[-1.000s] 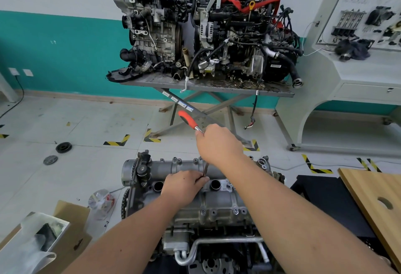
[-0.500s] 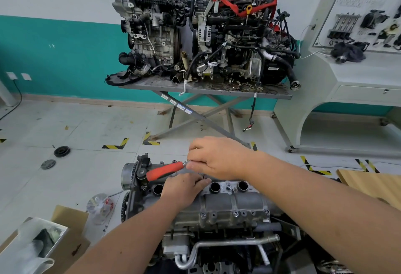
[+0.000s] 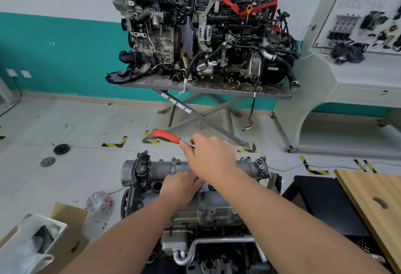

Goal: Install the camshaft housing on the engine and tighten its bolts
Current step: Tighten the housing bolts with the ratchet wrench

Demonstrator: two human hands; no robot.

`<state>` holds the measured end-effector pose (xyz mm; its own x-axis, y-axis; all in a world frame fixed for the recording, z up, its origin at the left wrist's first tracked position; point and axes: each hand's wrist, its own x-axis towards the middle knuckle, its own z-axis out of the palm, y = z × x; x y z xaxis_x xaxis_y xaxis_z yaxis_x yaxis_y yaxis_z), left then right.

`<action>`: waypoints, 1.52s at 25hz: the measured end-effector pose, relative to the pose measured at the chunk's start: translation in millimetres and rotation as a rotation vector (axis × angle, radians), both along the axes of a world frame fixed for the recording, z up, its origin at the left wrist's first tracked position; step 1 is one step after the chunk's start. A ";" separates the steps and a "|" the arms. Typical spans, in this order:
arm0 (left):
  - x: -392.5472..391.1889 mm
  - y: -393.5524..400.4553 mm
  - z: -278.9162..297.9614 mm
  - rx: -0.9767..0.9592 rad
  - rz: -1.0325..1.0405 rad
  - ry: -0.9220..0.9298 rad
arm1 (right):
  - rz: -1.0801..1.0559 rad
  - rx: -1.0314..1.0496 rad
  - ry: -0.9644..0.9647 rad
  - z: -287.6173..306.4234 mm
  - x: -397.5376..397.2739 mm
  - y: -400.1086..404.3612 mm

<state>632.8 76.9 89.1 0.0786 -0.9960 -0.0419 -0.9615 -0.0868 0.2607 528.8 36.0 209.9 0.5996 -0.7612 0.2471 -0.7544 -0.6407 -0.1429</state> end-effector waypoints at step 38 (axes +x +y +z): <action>0.9 -5.0 -5.3 -0.029 0.057 0.105 | -0.390 1.392 -1.440 8.2 25.9 -16.8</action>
